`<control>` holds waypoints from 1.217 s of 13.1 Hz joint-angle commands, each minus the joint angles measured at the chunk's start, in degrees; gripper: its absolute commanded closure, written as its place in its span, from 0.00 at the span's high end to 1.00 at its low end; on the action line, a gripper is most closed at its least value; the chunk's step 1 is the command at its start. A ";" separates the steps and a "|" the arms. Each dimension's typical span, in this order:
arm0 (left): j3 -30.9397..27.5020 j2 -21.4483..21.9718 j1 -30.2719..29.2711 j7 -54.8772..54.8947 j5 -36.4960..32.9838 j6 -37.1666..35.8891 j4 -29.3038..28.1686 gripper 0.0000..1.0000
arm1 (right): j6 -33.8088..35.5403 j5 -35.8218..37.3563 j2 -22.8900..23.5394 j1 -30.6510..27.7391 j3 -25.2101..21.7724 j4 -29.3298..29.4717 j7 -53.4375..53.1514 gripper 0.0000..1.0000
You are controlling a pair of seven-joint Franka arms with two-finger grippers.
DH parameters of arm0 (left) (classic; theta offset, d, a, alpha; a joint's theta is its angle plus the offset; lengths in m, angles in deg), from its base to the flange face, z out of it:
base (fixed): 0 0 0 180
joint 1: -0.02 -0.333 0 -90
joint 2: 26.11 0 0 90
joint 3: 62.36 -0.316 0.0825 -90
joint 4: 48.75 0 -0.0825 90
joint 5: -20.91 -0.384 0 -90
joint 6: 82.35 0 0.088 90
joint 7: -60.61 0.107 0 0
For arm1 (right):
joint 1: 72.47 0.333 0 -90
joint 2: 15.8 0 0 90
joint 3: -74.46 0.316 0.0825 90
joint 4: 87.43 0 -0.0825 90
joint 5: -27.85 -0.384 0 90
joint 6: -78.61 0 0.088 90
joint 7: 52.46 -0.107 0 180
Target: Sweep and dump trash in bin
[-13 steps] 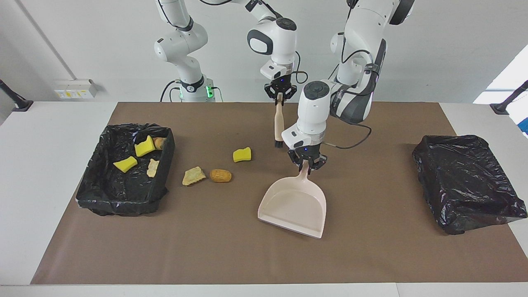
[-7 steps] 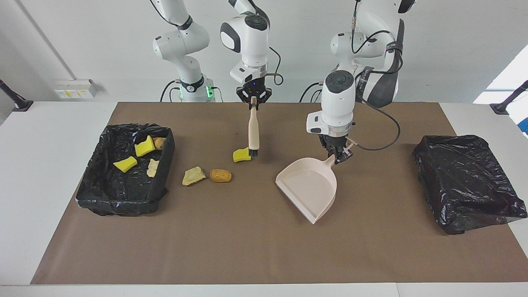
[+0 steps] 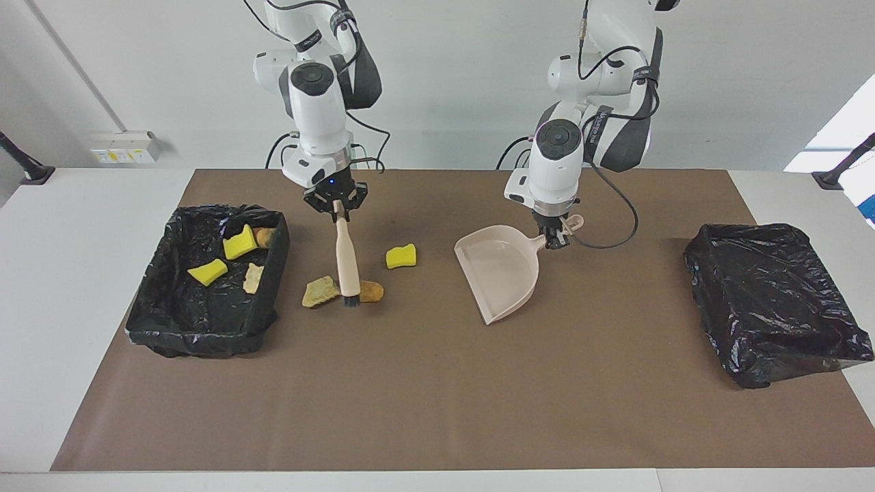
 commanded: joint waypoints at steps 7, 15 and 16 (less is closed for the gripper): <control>7.34 12.21 1.22 -6.90 1.22 0.45 -14.24 0.00 | -2.01 7.27 4.84 -8.43 1.16 -1.06 0.68 0.00; 7.70 11.60 1.22 -18.88 1.21 0.71 -16.00 0.00 | -3.67 -5.82 8.71 5.44 1.24 -0.63 -11.00 0.00; 7.70 11.59 1.30 -18.53 1.21 0.71 -16.69 0.00 | -4.55 -5.91 9.76 7.38 1.33 -0.54 -12.86 0.00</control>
